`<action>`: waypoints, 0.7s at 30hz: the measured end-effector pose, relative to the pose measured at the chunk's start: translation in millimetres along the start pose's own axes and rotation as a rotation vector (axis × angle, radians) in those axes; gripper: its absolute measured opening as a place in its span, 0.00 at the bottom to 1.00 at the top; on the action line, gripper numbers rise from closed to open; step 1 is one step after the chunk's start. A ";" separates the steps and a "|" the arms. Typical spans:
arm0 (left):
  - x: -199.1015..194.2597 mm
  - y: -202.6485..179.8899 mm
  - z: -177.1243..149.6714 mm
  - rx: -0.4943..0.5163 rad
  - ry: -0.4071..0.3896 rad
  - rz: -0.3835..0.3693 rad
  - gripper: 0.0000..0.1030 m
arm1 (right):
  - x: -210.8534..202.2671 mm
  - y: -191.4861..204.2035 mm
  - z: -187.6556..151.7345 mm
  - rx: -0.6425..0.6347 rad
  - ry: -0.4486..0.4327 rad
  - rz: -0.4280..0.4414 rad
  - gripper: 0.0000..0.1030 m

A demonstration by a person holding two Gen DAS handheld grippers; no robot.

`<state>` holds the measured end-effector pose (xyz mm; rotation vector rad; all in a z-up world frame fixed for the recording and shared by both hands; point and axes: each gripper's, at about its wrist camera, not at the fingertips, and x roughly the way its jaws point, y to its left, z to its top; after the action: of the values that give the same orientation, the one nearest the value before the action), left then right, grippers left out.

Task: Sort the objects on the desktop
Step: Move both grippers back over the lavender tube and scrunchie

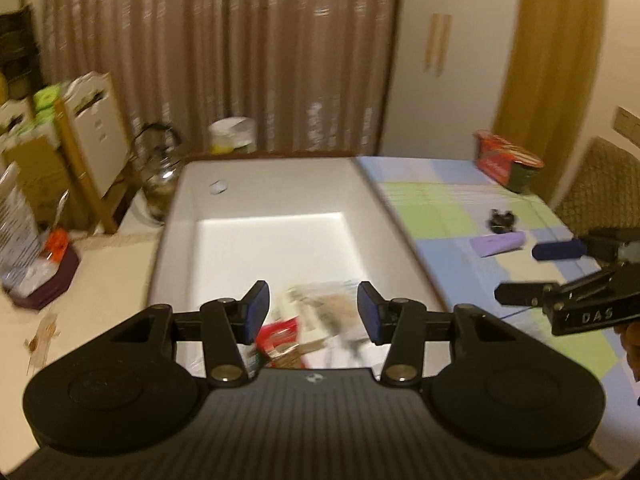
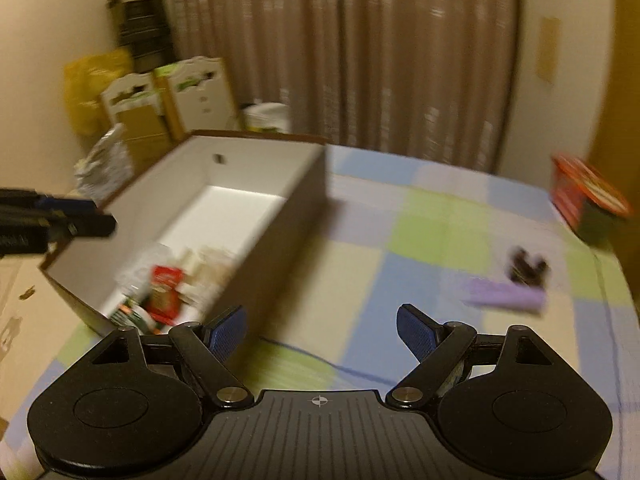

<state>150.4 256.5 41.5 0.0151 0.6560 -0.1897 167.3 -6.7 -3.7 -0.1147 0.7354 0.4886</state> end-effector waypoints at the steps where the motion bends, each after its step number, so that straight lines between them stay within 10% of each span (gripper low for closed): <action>1: 1.6 -8.9 3.2 0.014 -0.004 -0.011 0.42 | -5.6 -9.3 -5.0 0.012 0.001 -0.011 0.82; 21: 52.4 -248.4 -18.2 0.038 0.124 -0.052 0.46 | -71.7 -198.4 -81.3 0.014 0.084 0.039 0.82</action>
<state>135.3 4.9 6.7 0.0469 0.7768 -0.2524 164.1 -231.3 -29.5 -0.1078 0.8242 0.5183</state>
